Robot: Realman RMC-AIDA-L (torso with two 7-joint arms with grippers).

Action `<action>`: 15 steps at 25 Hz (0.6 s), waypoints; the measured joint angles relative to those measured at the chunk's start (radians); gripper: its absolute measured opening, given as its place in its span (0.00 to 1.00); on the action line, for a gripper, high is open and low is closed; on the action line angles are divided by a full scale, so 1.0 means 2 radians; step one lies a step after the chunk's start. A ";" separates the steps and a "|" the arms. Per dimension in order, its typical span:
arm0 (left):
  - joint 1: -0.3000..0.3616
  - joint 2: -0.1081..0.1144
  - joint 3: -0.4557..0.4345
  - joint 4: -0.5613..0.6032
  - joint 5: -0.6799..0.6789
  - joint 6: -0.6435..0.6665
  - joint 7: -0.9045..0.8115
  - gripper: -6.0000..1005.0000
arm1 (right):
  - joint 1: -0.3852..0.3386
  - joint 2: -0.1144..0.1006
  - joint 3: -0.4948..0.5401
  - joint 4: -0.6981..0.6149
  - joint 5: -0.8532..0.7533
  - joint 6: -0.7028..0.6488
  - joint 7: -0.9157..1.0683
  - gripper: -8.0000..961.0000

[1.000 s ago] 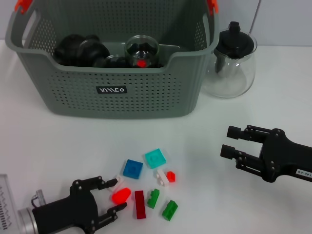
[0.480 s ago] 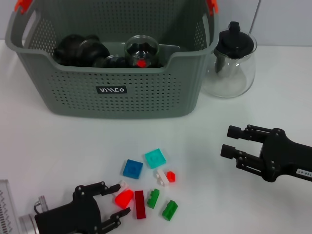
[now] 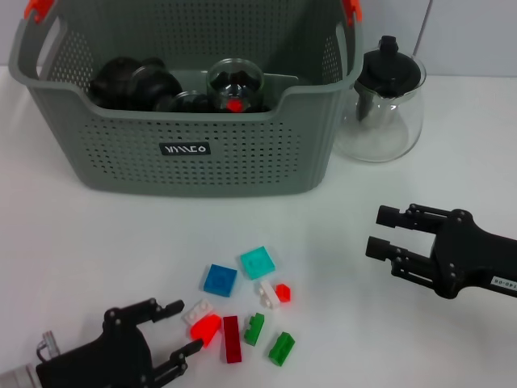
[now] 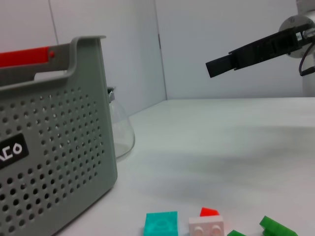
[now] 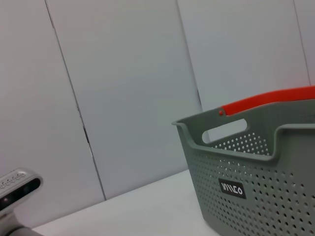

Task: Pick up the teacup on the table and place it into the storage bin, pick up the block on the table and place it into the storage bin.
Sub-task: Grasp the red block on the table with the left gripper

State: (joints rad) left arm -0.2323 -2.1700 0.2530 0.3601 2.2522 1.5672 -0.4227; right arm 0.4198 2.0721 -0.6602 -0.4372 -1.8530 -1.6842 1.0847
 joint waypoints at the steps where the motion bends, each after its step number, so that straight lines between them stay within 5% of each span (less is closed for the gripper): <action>1: 0.003 -0.001 0.000 -0.002 0.000 -0.001 0.000 0.52 | 0.000 0.000 0.000 0.000 0.000 0.000 0.000 0.58; 15: 0.006 -0.002 0.005 -0.025 0.001 -0.028 -0.013 0.52 | 0.003 0.000 0.000 0.000 0.000 0.001 0.001 0.58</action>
State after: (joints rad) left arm -0.2210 -2.1737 0.2620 0.3093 2.2549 1.5103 -0.4483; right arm 0.4260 2.0728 -0.6595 -0.4371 -1.8528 -1.6813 1.0861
